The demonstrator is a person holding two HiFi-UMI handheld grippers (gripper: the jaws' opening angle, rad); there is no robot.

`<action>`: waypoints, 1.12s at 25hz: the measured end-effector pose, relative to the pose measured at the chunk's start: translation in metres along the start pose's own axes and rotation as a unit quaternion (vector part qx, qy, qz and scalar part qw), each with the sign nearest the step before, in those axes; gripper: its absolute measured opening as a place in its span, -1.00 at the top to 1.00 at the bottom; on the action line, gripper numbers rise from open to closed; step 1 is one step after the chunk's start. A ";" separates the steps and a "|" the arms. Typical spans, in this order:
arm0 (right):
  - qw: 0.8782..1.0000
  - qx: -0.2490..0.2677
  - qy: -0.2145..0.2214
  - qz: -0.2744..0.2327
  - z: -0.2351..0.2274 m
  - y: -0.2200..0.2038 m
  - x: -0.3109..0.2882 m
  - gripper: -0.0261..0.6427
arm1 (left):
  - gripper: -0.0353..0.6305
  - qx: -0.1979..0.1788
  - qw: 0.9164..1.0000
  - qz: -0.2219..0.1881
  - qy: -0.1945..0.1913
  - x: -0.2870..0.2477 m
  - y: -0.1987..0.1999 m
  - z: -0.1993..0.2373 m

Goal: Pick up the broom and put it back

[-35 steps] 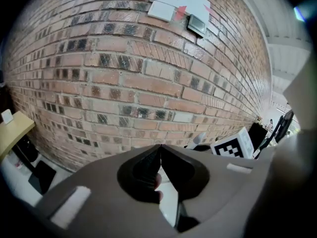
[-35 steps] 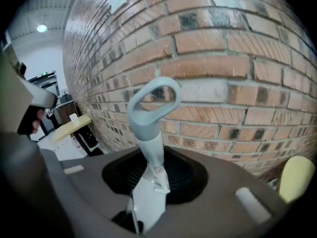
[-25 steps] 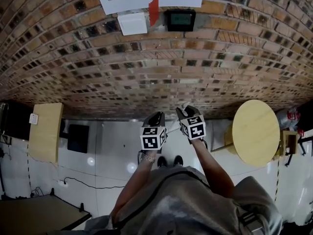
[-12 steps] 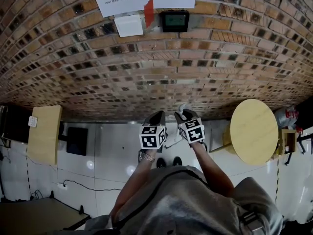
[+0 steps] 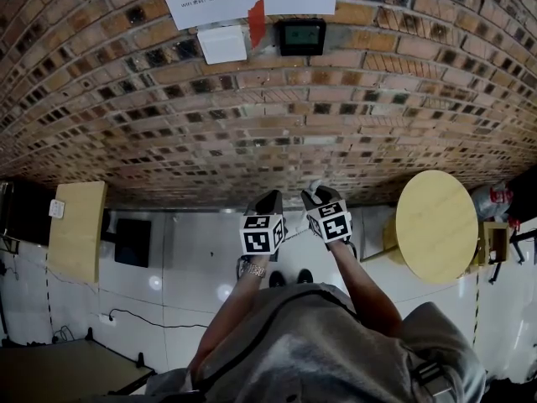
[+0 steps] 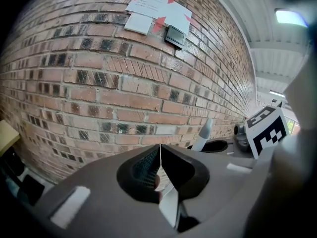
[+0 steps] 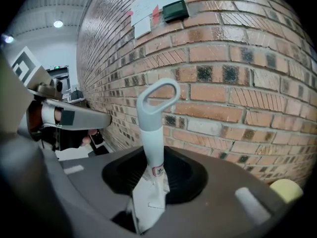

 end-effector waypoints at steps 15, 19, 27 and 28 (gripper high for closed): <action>0.994 -0.036 -0.008 0.102 -0.035 -0.066 -0.143 0.63 | 0.87 0.021 0.999 0.018 0.033 0.009 -0.018 0.028; 0.987 -0.043 -0.011 0.152 -0.045 -0.106 -0.181 0.63 | 0.87 0.034 0.998 0.033 0.046 0.007 -0.028 0.039; 0.992 -0.020 -0.021 0.125 -0.071 -0.092 -0.244 0.63 | 0.87 0.038 0.996 0.034 0.068 0.001 -0.025 0.058; 0.991 -0.025 -0.024 0.126 -0.074 -0.089 -0.252 0.63 | 0.87 0.039 0.996 0.035 0.071 0.002 -0.026 0.060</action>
Point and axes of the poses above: the fingertips, and each gripper's own axes: x backward along the fingers, z to its left, y out of its top, the point moved 1 cm from there along x, backward along the fingers, and after that the axes turned 2 degrees about -y, right-handed, at the moved point
